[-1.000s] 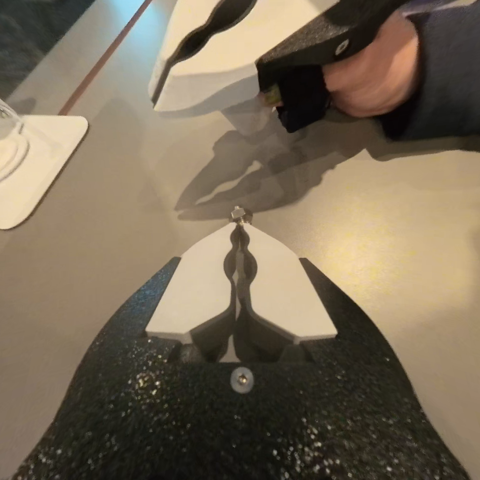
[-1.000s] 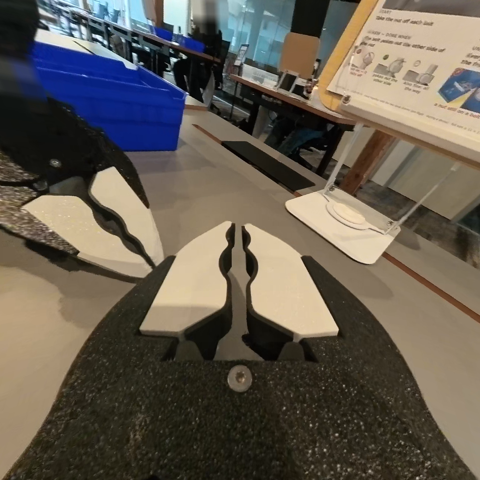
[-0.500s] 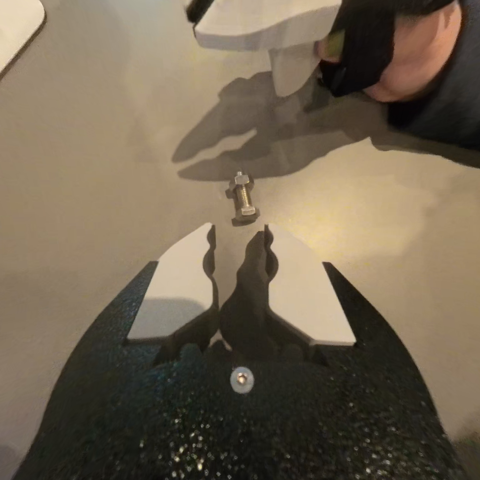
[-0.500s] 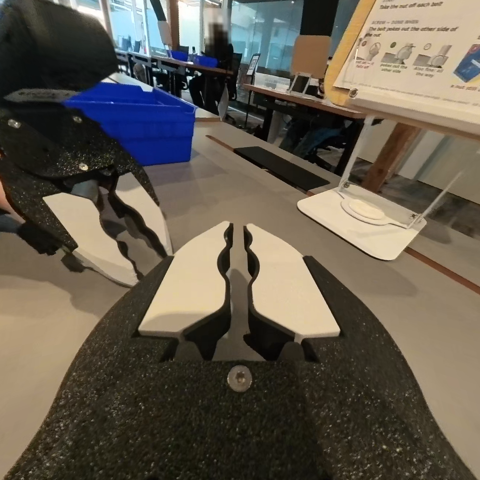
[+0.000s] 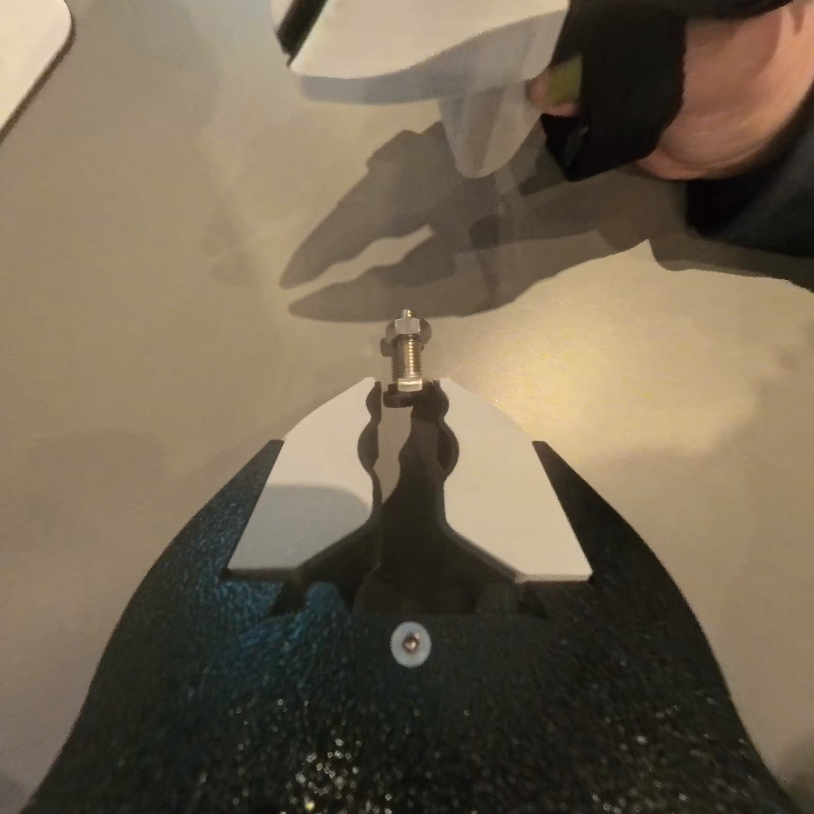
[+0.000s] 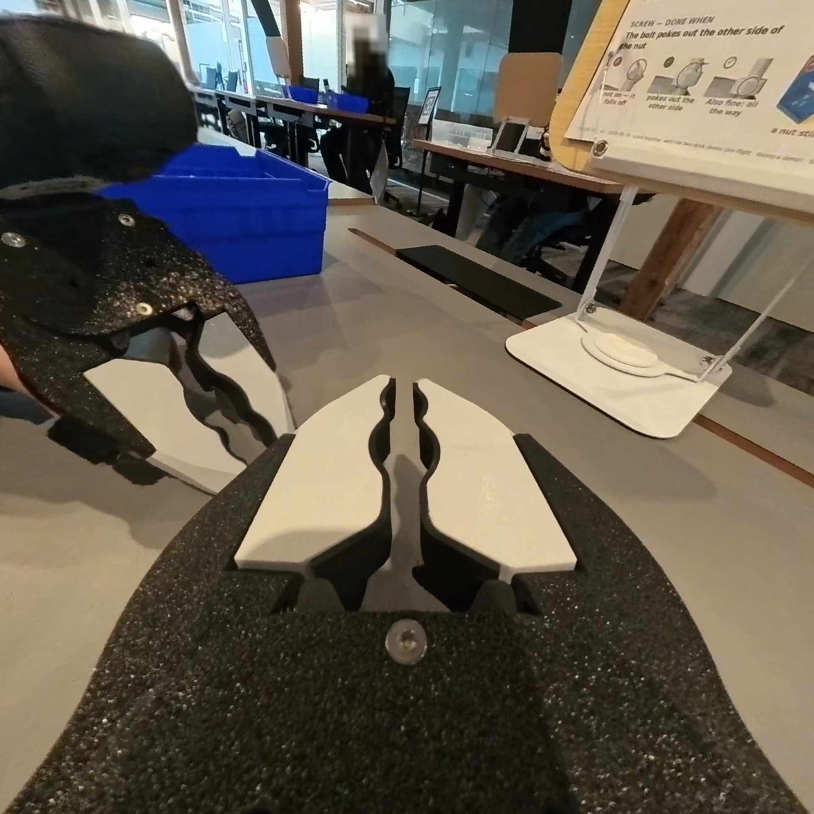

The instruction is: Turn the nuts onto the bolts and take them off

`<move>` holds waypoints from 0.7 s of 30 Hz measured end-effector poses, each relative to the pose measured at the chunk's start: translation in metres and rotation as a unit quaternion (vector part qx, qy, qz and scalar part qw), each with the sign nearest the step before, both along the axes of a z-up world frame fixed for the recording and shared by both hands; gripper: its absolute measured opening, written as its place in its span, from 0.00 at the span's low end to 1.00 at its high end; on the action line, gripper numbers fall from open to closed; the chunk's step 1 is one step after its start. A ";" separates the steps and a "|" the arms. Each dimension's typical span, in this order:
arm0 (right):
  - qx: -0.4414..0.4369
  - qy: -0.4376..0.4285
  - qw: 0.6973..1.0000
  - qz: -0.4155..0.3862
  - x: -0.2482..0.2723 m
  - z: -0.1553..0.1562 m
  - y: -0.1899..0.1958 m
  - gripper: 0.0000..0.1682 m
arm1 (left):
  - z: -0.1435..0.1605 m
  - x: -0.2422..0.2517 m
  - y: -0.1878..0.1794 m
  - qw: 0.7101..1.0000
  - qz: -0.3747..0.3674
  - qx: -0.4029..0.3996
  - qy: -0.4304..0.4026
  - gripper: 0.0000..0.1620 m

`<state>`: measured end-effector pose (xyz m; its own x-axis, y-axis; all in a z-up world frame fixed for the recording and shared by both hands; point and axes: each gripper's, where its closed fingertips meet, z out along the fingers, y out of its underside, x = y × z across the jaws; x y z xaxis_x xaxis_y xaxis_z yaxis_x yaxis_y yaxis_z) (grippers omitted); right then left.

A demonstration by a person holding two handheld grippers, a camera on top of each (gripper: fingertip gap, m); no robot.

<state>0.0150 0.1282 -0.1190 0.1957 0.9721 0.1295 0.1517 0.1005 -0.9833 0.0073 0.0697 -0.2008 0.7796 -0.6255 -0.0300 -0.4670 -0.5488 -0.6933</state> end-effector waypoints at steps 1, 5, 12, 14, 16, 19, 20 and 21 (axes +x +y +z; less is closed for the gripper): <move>0.000 -0.001 1.000 0.000 0.000 0.000 0.000 0.04 | 0.000 0.001 0.000 1.000 -0.002 0.003 0.000 0.12; 0.001 -0.003 1.000 0.007 0.000 -0.001 -0.003 0.04 | 0.000 0.001 0.000 1.000 -0.003 0.005 0.000 0.11; -0.027 -0.027 0.994 0.099 -0.001 -0.007 -0.028 0.10 | 0.004 0.005 -0.003 0.998 -0.041 0.025 -0.028 0.11; -0.045 -0.048 0.987 0.144 0.000 -0.013 -0.038 0.13 | 0.007 0.007 -0.004 0.997 -0.059 0.051 -0.028 0.11; -0.069 -0.071 0.979 0.179 0.003 -0.019 -0.046 0.15 | 0.011 0.010 -0.006 0.993 -0.085 0.085 -0.022 0.11; -0.119 -0.099 0.965 0.211 0.007 -0.026 -0.052 0.15 | 0.016 0.013 -0.010 0.984 -0.119 0.130 -0.015 0.11; -0.140 -0.109 0.959 0.222 0.009 -0.028 -0.055 0.15 | 0.017 0.012 -0.010 0.982 -0.123 0.142 -0.009 0.11; -0.155 -0.113 0.954 0.231 0.011 -0.029 -0.057 0.15 | 0.019 0.011 -0.010 0.979 -0.128 0.155 -0.003 0.11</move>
